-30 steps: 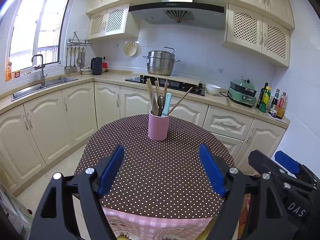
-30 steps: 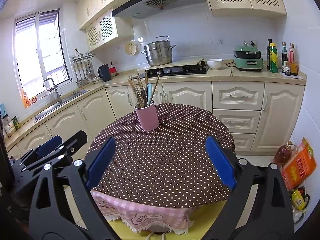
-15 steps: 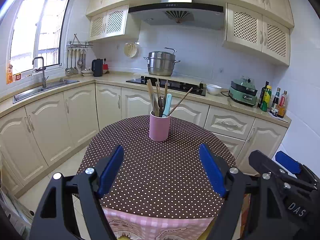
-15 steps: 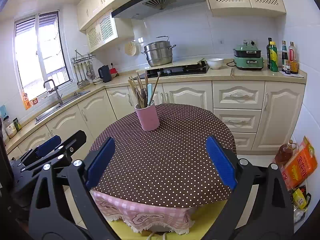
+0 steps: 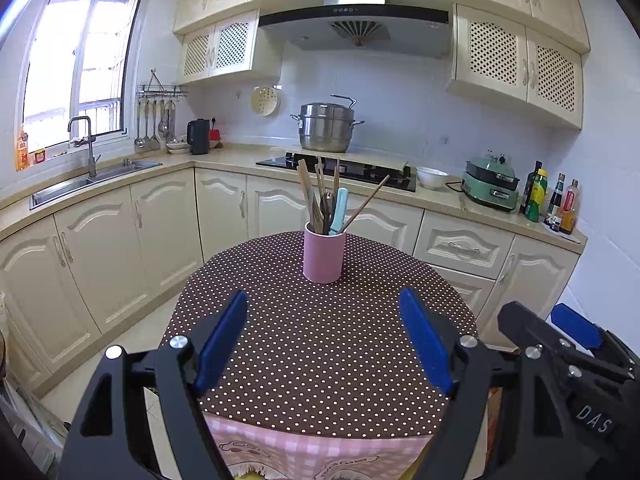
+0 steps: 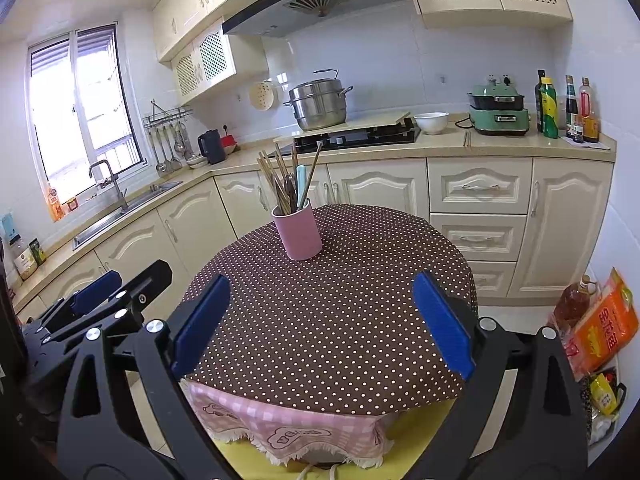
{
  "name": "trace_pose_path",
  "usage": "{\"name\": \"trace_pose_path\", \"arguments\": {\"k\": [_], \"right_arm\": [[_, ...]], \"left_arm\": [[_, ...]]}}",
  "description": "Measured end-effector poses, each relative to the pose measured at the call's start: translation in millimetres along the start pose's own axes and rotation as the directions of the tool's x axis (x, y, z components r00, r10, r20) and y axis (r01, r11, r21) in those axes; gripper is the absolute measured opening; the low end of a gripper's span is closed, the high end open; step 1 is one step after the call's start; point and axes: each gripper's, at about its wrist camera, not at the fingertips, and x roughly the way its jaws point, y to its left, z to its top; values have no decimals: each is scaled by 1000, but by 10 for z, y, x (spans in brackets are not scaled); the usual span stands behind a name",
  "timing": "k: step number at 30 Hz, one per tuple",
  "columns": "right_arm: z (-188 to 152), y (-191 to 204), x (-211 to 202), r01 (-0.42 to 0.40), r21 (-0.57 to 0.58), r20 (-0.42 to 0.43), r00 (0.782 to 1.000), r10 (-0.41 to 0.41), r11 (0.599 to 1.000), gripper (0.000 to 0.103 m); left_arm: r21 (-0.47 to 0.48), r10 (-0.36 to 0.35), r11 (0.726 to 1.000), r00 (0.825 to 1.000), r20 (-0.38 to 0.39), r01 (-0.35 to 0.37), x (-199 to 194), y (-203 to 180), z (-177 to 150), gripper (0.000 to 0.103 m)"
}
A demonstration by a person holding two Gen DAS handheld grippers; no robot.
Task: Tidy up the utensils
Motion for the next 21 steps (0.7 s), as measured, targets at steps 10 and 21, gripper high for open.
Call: {"name": "trace_pose_path", "arguments": {"k": [10, 21], "right_arm": [[-2, 1, 7, -7, 3, 0, 1000, 7, 1000, 91], [-1, -32, 22, -12, 11, -11, 1000, 12, 1000, 91]], "left_arm": [[-1, -4, 1000, 1000, 1, 4, -2, 46, -3, 77], [1, 0, 1000, 1000, -6, 0, -3, 45, -24, 77]]}}
